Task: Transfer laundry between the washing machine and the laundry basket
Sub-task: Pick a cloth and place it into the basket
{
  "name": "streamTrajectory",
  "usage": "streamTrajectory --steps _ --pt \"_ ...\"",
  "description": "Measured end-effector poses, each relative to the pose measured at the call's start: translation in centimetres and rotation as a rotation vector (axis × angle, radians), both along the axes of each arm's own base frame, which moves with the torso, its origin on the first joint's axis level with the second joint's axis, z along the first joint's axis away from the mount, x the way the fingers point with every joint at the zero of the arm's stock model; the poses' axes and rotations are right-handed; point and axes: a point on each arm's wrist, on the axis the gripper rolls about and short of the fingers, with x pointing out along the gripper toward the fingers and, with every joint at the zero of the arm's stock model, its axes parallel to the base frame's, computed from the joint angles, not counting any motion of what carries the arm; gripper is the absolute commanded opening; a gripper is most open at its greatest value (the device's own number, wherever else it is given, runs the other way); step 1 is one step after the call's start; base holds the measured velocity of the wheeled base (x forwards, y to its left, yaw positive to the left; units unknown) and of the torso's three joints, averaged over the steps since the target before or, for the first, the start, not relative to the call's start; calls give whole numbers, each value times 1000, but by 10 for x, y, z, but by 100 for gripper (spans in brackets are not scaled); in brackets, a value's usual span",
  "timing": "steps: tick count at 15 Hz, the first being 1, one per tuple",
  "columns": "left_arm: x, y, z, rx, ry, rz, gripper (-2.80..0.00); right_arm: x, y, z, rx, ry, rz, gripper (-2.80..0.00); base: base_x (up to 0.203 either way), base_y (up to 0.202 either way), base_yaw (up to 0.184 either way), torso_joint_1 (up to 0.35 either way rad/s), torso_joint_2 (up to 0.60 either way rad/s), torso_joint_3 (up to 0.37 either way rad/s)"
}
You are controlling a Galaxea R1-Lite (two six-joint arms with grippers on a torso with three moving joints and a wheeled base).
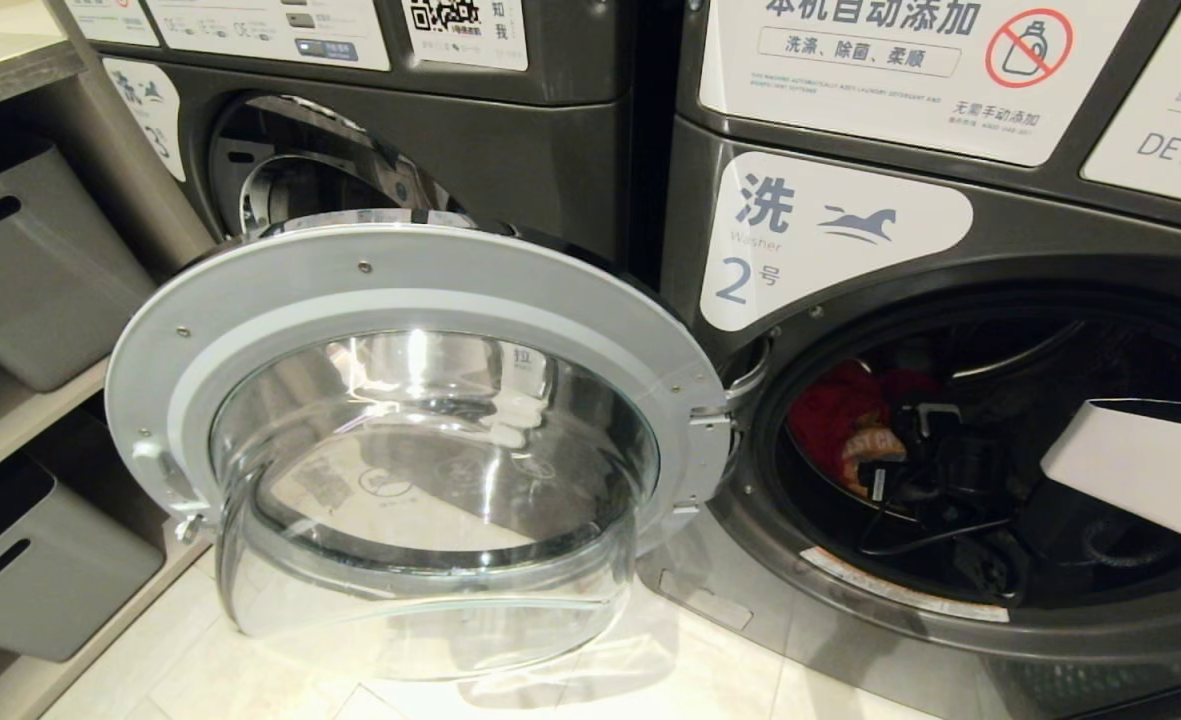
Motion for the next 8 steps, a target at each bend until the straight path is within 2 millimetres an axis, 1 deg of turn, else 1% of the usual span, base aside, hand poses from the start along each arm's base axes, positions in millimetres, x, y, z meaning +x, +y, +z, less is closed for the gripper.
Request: streamTrajectory --steps 5,8 --pt "0 0 0 0 0 0 -280 39 -1 -20 108 -20 -109 0 0 0 0 0 0 0" --pt "0 0 0 0 0 0 -280 59 -1 -25 165 3 -134 0 0 0 0 0 0 0"
